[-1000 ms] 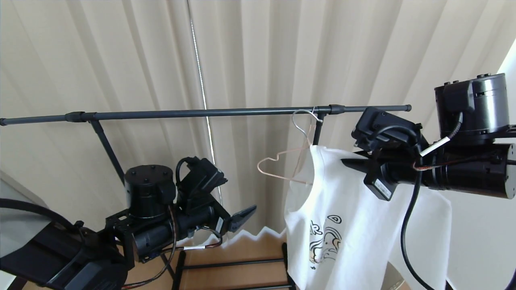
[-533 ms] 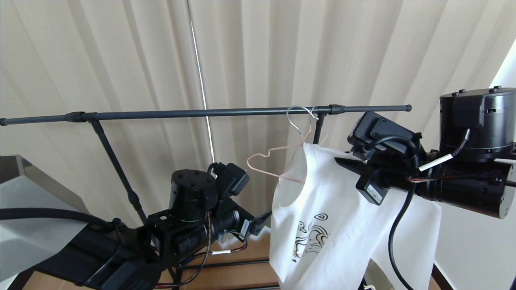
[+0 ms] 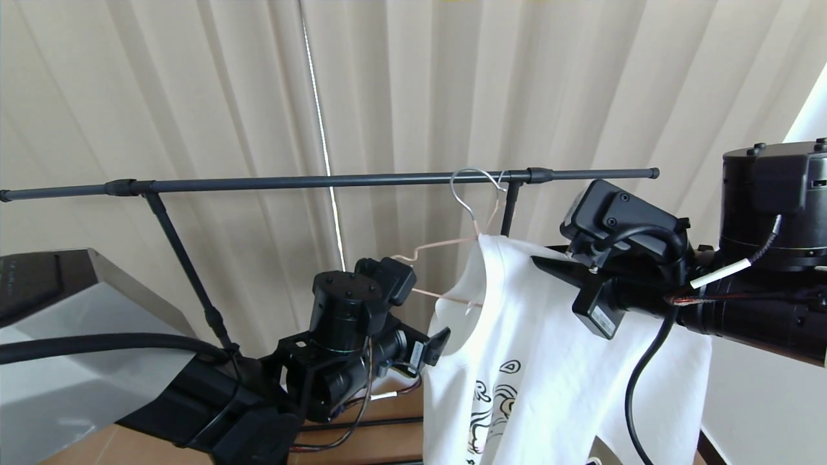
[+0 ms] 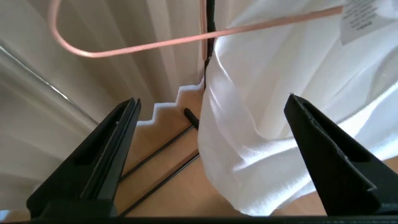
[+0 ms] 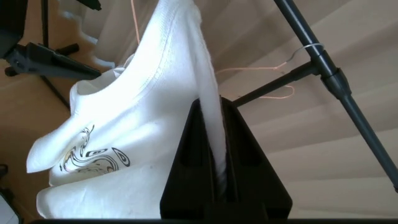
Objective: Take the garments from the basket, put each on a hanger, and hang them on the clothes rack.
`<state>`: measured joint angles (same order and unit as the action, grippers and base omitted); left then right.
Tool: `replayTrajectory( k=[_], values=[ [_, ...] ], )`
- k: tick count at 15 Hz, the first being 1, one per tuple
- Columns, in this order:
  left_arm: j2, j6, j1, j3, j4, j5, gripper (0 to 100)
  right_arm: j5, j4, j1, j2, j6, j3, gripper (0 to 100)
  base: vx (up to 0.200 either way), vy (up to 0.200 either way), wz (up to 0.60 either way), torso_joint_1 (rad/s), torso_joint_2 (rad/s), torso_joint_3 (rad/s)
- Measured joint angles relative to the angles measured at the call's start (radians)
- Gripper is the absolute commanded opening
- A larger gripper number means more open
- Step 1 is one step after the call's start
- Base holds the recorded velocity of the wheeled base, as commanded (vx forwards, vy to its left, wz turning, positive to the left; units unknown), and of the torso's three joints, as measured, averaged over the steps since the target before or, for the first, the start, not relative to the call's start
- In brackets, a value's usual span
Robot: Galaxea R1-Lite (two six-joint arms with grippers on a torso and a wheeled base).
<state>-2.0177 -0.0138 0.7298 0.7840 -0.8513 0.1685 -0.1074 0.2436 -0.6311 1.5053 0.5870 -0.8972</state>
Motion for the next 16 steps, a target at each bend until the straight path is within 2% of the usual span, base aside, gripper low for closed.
replayTrajectory(
  k=[5, 8, 16],
  values=[
    [-0.041, 0.0, 0.018, 0.01, -0.003, 0.02, 100, 0.0, 0.0, -0.003, -0.025, 0.0, 0.0, 0, 0.0, 0.0, 0.0, 0.0, 0.0, 0.0],
    [-0.071, -0.002, 0.02, 0.021, -0.004, 0.067, 100, 0.0, 0.0, -0.01, -0.039, 0.0, -0.003, 0, 0.0, 0.0, 0.0, 0.0, 0.0, 0.0],
    [-0.13, -0.008, 0.014, 0.046, -0.005, 0.1, 100, -0.001, -0.001, -0.011, -0.068, 0.0, -0.004, 0, 0.0, 0.0, 0.0, 0.0, 0.0, 0.0]
  ],
)
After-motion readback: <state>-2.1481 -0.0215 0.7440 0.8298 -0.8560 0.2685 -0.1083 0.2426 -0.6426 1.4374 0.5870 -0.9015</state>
